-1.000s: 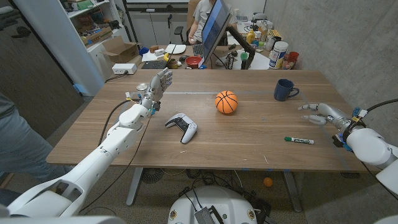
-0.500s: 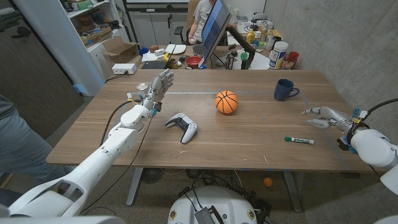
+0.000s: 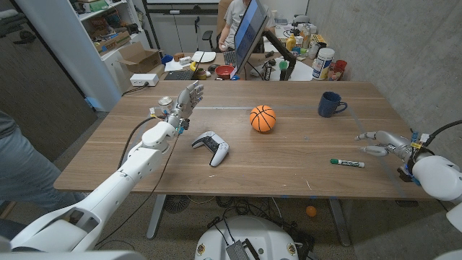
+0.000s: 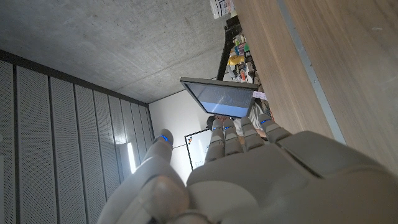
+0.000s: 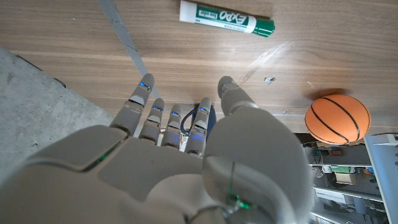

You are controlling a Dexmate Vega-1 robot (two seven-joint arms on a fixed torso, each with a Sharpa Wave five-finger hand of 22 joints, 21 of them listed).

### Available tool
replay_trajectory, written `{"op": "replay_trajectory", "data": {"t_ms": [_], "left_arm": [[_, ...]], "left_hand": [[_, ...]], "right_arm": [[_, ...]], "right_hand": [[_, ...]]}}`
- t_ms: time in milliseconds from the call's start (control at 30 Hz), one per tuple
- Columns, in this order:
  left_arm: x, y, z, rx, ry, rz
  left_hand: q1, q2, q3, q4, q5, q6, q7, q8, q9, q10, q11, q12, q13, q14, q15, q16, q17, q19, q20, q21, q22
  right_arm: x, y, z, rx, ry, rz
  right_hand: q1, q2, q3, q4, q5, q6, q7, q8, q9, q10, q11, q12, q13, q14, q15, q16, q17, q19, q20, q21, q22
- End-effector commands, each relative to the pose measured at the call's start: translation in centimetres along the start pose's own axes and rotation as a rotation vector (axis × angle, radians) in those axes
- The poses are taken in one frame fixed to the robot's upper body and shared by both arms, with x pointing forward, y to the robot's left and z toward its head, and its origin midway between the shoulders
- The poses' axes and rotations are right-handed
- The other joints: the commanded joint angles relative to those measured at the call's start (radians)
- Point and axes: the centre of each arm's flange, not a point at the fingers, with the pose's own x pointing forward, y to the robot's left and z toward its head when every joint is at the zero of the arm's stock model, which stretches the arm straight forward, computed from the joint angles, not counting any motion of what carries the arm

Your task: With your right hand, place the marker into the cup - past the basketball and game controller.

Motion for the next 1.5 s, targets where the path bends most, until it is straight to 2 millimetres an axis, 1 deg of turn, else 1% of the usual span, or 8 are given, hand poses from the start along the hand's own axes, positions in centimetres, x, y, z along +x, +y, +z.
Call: {"op": "replay_trajectory", "data": {"t_ms": [33,333,433,667,700,867,1167,1500], "left_arm": [[0.2,-0.6,-0.2,0.000,0.007,-0.017],[0.2,-0.6,-0.3,-0.003,0.007,-0.016],[0.3,-0.6,-0.3,-0.006,0.005,-0.014],[0.1,-0.5,-0.4,-0.012,0.005,-0.008],[0.1,-0.5,-0.5,-0.013,0.006,-0.008],[0.0,-0.5,-0.7,-0.019,0.009,-0.008],[0.0,-0.4,-0.7,-0.014,0.014,-0.012],[0.1,-0.2,-0.8,-0.015,0.016,-0.012]], "left_hand": [[0.005,0.001,0.005,-0.001,0.005,0.011,-0.002,0.003,0.006,0.004,-0.004,0.006,0.002,0.002,0.006,0.004,0.004,0.000,0.009,0.003,0.003],[0.005,0.001,0.006,-0.001,0.005,0.012,-0.002,0.003,0.006,0.005,-0.006,0.006,0.002,0.002,0.006,0.004,0.004,0.000,0.010,0.003,0.003],[0.005,0.001,0.006,-0.001,0.005,0.011,-0.001,0.003,0.006,0.006,-0.004,0.006,0.002,0.002,0.006,0.004,0.004,0.000,0.010,0.003,0.003],[0.005,0.001,0.006,-0.001,0.005,0.013,0.000,0.004,0.006,0.006,-0.005,0.006,0.002,0.002,0.007,0.004,0.004,0.000,0.010,0.004,0.003],[0.005,0.001,0.006,-0.001,0.005,0.013,0.000,0.004,0.006,0.006,-0.003,0.006,0.002,0.001,0.007,0.004,0.004,0.000,0.010,0.004,0.003],[0.005,0.001,0.006,-0.001,0.005,0.013,-0.001,0.004,0.006,0.005,-0.001,0.006,0.002,0.001,0.007,0.004,0.004,0.000,0.009,0.004,0.003],[0.005,0.001,0.007,-0.001,0.005,0.013,0.000,0.003,0.006,0.005,-0.003,0.006,0.002,0.001,0.007,0.004,0.004,0.000,0.010,0.004,0.003],[0.005,0.001,0.007,-0.001,0.005,0.012,0.000,0.003,0.006,0.006,-0.005,0.006,0.002,-0.001,0.005,0.003,0.004,-0.001,0.011,0.004,0.003]], "right_arm": [[-0.7,1.4,-0.8,-0.020,0.037,0.025],[-0.6,2.1,-0.3,-0.089,0.050,0.014],[-0.5,2.2,-0.1,-0.116,0.057,0.018],[-0.7,2.4,0.2,-0.142,0.086,0.015],[-0.8,2.5,0.3,-0.143,0.090,0.011],[-1.2,2.8,1.1,-0.141,0.100,0.000],[-1.5,3.5,2.1,-0.138,0.132,-0.017],[-1.0,4.4,3.3,-0.133,0.134,-0.020]], "right_hand": [[0.000,-0.016,-0.009,-0.001,-0.001,-0.002,-0.007,-0.001,0.002,-0.002,0.000,0.003,0.003,-0.005,-0.002,0.003,0.006,-0.004,-0.001,-0.002,0.002],[0.004,-0.023,-0.008,-0.005,0.004,0.000,-0.014,0.000,0.002,-0.008,0.001,0.002,0.003,-0.009,-0.001,0.003,0.006,-0.008,0.000,-0.002,0.002],[0.008,-0.024,-0.007,-0.006,0.007,0.002,-0.015,0.000,0.002,-0.010,-0.010,0.002,0.004,-0.011,0.000,0.003,0.006,-0.010,0.001,-0.002,0.002],[0.007,-0.030,-0.008,-0.006,0.009,0.000,-0.016,-0.001,0.002,-0.015,-0.007,0.001,0.004,-0.018,0.004,0.001,0.006,-0.020,0.002,-0.004,0.002],[0.004,-0.033,-0.010,-0.004,0.009,-0.001,-0.016,-0.001,0.002,-0.016,0.002,0.001,0.004,-0.019,0.005,0.002,0.007,-0.021,0.003,-0.004,0.002],[-0.004,-0.039,-0.015,0.000,0.010,0.003,-0.012,0.001,0.003,-0.014,-0.001,0.003,0.004,-0.015,0.010,0.005,0.008,-0.016,0.009,0.000,0.002],[-0.025,-0.053,-0.028,0.008,0.012,0.019,-0.005,0.006,0.004,-0.010,0.017,0.007,0.005,-0.012,0.015,0.009,0.010,-0.016,0.014,0.001,0.002],[-0.046,-0.059,-0.039,0.019,0.013,0.024,0.003,0.008,0.005,-0.005,0.023,0.009,0.005,-0.010,0.020,0.012,0.011,-0.016,0.020,0.002,0.002]]}}
